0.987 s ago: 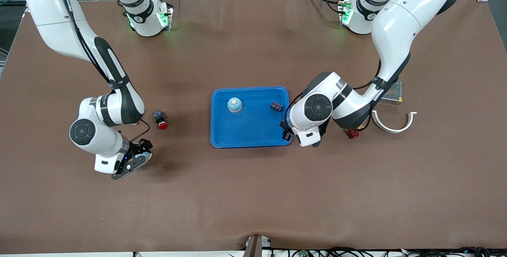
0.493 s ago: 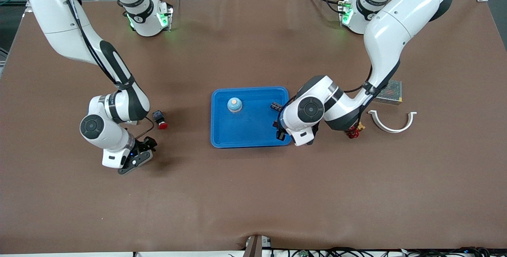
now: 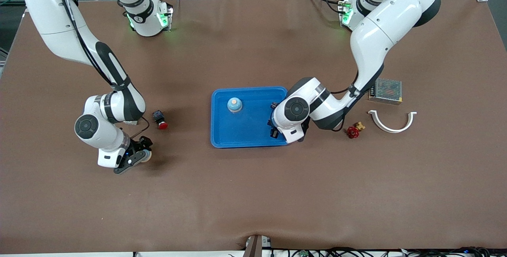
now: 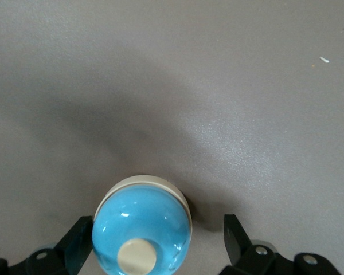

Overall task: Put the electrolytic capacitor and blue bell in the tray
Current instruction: 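Release the capacitor in the tray while the right gripper lifts the bell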

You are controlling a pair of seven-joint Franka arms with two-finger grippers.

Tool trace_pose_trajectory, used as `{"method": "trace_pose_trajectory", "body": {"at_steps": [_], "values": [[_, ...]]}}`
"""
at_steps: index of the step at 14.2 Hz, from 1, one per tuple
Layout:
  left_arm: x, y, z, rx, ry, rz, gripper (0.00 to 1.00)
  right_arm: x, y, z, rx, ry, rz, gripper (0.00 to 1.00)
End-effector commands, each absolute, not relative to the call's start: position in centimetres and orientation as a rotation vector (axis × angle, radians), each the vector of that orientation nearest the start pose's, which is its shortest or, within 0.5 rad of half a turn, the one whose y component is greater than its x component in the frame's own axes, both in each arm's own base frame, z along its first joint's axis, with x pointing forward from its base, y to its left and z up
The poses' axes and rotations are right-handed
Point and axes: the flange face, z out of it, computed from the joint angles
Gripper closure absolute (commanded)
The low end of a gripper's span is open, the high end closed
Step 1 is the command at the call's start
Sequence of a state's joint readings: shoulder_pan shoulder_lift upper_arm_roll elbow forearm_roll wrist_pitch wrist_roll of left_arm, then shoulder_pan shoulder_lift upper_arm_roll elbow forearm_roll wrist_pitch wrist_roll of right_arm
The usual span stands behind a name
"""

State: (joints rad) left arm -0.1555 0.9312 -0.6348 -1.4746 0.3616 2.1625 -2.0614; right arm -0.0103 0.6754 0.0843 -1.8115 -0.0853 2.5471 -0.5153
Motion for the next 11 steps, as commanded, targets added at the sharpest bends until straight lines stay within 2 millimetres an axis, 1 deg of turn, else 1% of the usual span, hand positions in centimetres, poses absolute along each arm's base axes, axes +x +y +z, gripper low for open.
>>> {"method": "trace_pose_trajectory", "body": {"at_steps": [1,2,3,4,5,6,8,9,11], "values": [[56.6,-43.2,18.7,-2.503,-1.845,0.347,0.97,65.4,4.5,17.6,-2.988,-1.017,-0.112,0.00],[56.6,-43.2,18.8,-2.504,-1.846,0.345,0.77,65.3,4.5,17.5,-2.987,-1.017,-0.110,0.00],[56.7,-43.2,19.0,-2.507,-1.846,0.343,0.47,65.3,4.5,17.5,-2.987,-1.015,-0.112,0.00],[56.6,-43.3,19.2,-2.518,-1.837,0.338,0.08,65.4,4.5,17.4,-2.987,-1.015,-0.112,0.00],[56.7,-43.4,19.5,-2.529,-1.831,0.327,0.00,65.3,4.4,17.2,-2.987,-1.012,-0.110,0.00],[57.0,-43.4,20.1,-2.539,-1.835,0.316,0.00,65.4,4.5,17.3,-2.987,-1.015,-0.115,0.00],[58.3,-43.1,22.3,-2.554,-1.871,0.284,0.00,65.4,4.5,17.3,-2.987,-1.010,-0.115,0.00],[58.9,-42.6,23.4,-2.561,-1.884,0.269,0.00,65.4,4.5,17.3,-2.987,-1.010,-0.115,0.04],[60.0,-41.8,25.6,-2.586,-1.897,0.236,0.00,65.4,4.6,17.0,-2.986,-1.012,-0.111,0.17]]}}
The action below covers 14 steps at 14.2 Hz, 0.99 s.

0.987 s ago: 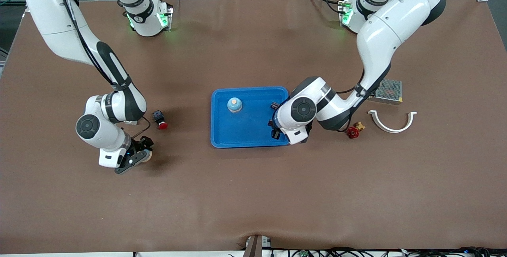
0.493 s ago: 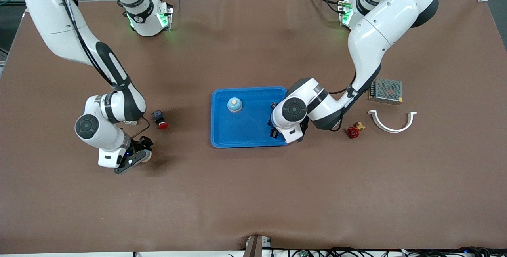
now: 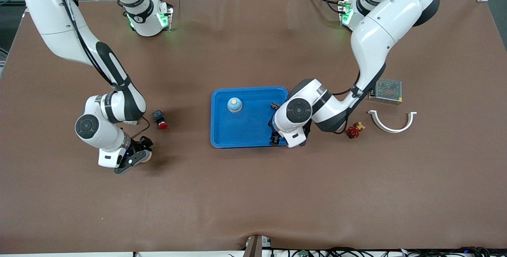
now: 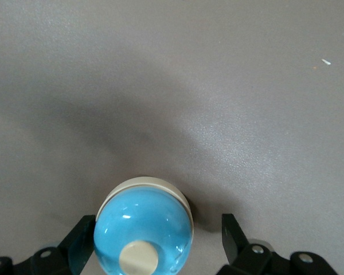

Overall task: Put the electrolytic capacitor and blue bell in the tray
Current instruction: 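Release the capacitor in the tray while the right gripper lifts the bell, then carry the bell to the tray while the left gripper returns to rest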

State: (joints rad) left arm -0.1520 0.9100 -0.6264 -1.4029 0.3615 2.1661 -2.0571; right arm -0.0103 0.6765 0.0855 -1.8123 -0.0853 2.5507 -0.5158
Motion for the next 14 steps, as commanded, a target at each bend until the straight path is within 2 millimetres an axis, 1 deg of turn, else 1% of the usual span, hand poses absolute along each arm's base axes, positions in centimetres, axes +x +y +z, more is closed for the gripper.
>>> {"method": "trace_pose_trajectory", "body": {"at_steps": [1,2,3,4,5,6,7,9,10,12,13,14], "values": [[61.0,-40.8,26.9,-2.599,-1.890,0.219,0.00,65.4,4.6,17.0,-2.986,-1.012,-0.111,0.23],[61.4,-40.0,27.3,-2.624,-1.838,0.220,0.00,65.4,4.6,16.8,-2.985,-1.009,-0.113,0.26],[61.7,-39.4,28.5,-2.663,-1.773,0.197,0.00,65.4,4.7,16.8,-2.985,-1.009,-0.114,0.33],[61.9,-38.9,30.1,-2.702,-1.717,0.159,0.00,65.4,4.8,16.9,-2.986,-1.007,-0.116,0.36],[62.0,-38.4,31.2,-2.731,-1.662,0.135,0.00,65.5,4.9,17.0,-2.987,-1.005,-0.116,0.42],[62.5,-37.1,32.6,-2.741,-1.627,0.110,0.00,65.5,4.9,17.0,-2.988,-1.002,-0.116,0.47],[62.9,-35.8,34.7,-2.757,-1.594,0.078,0.00,65.5,5.0,17.1,-2.988,-1.002,-0.116,0.50],[63.7,-32.8,39.1,-2.830,-1.472,0.008,0.00,66.1,5.2,17.9,-2.990,-0.994,-0.130,0.52],[63.8,-31.7,40.5,-2.848,-1.406,-0.008,0.00,66.3,5.2,18.3,-2.990,-0.994,-0.140,0.52],[64.4,-28.4,43.6,-2.891,-1.275,-0.059,0.00,66.7,5.9,19.2,-2.984,-0.991,-0.081,0.52],[64.5,-27.1,44.7,-2.918,-1.181,-0.076,0.00,66.9,6.2,20.1,-2.989,-0.963,-0.041,0.52],[64.5,-25.7,45.8,-2.926,-1.117,-0.087,0.00,67.3,6.7,21.4,-2.997,-0.934,-0.010,0.52]]}}
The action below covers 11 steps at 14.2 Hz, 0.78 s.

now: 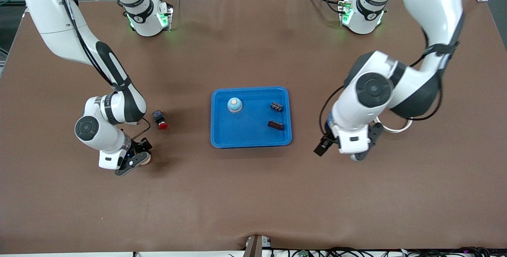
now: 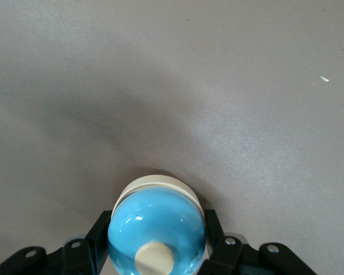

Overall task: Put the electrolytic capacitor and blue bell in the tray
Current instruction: 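Carry the bell to the tray while the left gripper returns to rest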

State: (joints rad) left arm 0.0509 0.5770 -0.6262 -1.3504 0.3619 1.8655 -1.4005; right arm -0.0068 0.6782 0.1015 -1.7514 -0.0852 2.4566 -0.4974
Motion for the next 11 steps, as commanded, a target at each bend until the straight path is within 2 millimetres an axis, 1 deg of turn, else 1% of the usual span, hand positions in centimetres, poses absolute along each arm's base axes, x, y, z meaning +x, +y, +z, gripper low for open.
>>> {"method": "trace_pose_trajectory", "body": {"at_steps": [1,3,4,5,6,7,8,10,11], "values": [[64.8,-23.7,46.9,-2.924,-1.081,-0.098,0.00,67.4,7.6,22.3,-3.003,-0.910,0.027,0.52],[65.0,-21.2,49.2,-2.941,-1.012,-0.134,0.00,67.4,10.2,24.5,-3.027,-0.841,0.067,0.52],[65.3,-19.4,50.2,-2.940,-1.015,-0.157,0.00,67.2,11.6,25.6,-3.045,-0.786,0.084,0.52],[65.4,-18.4,50.8,-2.950,-0.985,-0.170,0.00,66.9,12.9,26.2,-3.063,-0.727,0.101,0.52],[65.3,-17.5,51.6,-2.955,-0.945,-0.180,0.00,66.5,14.4,26.6,-3.076,-0.665,0.113,0.52],[65.1,-16.6,52.2,-2.951,-0.897,-0.173,0.00,66.2,16.2,27.5,-3.088,-0.599,0.096,0.52],[64.8,-16.2,53.0,-2.962,-0.830,-0.179,0.00,65.8,18.0,27.9,-3.093,-0.532,0.088,0.52],[64.5,-14.6,54.3,-2.972,-0.798,-0.176,0.00,64.7,21.8,28.4,-3.112,-0.390,0.079,0.52],[64.2,-14.3,55.0,-2.984,-0.769,-0.174,0.00,64.2,23.3,28.7,-3.122,-0.316,0.072,0.52]]}}
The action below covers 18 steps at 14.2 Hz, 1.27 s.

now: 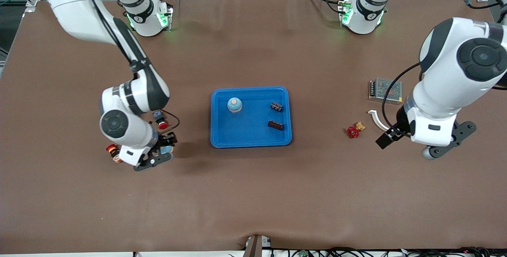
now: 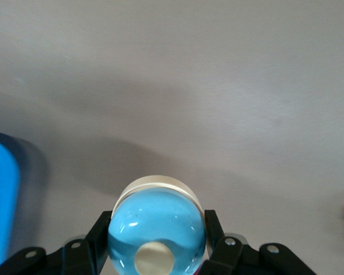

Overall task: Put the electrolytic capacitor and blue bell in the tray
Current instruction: 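Carry the bell to the tray while the left gripper returns to rest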

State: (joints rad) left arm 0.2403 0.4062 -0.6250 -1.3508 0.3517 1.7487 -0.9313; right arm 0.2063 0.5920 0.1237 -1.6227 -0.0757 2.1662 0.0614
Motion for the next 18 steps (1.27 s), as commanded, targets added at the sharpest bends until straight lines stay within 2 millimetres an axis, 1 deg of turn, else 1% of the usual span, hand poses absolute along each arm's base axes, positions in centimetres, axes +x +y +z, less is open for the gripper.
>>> {"method": "trace_pose_trajectory", "body": {"at_steps": [1,2,4,5,6,7,8,9,11,12,13,14,15,16,17,18], "values": [[64.1,-13.8,55.5,-2.992,-0.729,-0.175,0.00,63.5,25.3,28.8,-3.123,-0.244,0.073,0.52],[63.6,-13.1,56.6,-2.987,-0.687,-0.179,0.00,62.8,27.2,28.9,-3.124,-0.183,0.070,0.52],[62.8,-12.8,57.8,-2.998,-0.583,-0.180,0.00,61.6,30.7,29.2,-3.123,-0.083,0.049,0.52],[62.3,-12.5,58.8,-3.003,-0.540,-0.191,0.00,61.1,31.9,29.2,-3.123,-0.045,0.043,0.52],[62.0,-11.4,59.5,-3.002,-0.514,-0.200,0.00,60.6,33.0,29.1,-3.122,-0.029,0.043,0.52],[61.3,-11.0,60.1,-3.005,-0.445,-0.200,0.00,60.2,34.2,29.2,-3.115,-0.009,0.023,0.52],[60.6,-10.4,60.5,-3.013,-0.367,-0.191,0.00,60.0,34.9,29.1,-3.108,0.000,0.002,0.52],[59.8,-9.5,61.1,-3.017,-0.320,-0.188,0.00,59.7,35.7,28.5,-3.105,0.001,-0.002,0.52],[58.0,-9.0,61.6,-3.029,-0.275,-0.170,0.00,58.9,37.4,27.4,-3.095,0.021,-0.022,0.52],[56.8,-9.0,61.8,-3.035,-0.258,-0.162,0.00,58.5,38.3,26.6,-3.092,0.017,-0.024,0.52],[56.1,-8.9,62.0,-3.040,-0.250,-0.158,0.00,58.0,39.2,26.0,-3.092,0.004,-0.038,0.52],[55.5,-8.7,62.5,-3.041,-0.228,-0.160,0.00,57.5,39.8,25.2,-3.100,0.001,-0.035,0.52],[54.8,-8.6,62.7,-3.039,-0.175,-0.134,0.00,57.4,39.9,24.5,-3.103,-0.002,-0.024,0.51],[54.6,-8.3,62.8,-3.038,-0.125,-0.115,0.00,57.1,40.3,23.8,-3.099,-0.011,-0.029,0.51],[54.0,-7.5,63.4,-3.033,-0.110,-0.109,0.00,56.5,40.8,23.2,-3.097,-0.028,-0.031,0.51],[53.7,-7.3,63.4,-3.030,-0.085,-0.096,0.00,56.1,41.2,22.3,-3.101,-0.037,-0.018,0.51]]}}
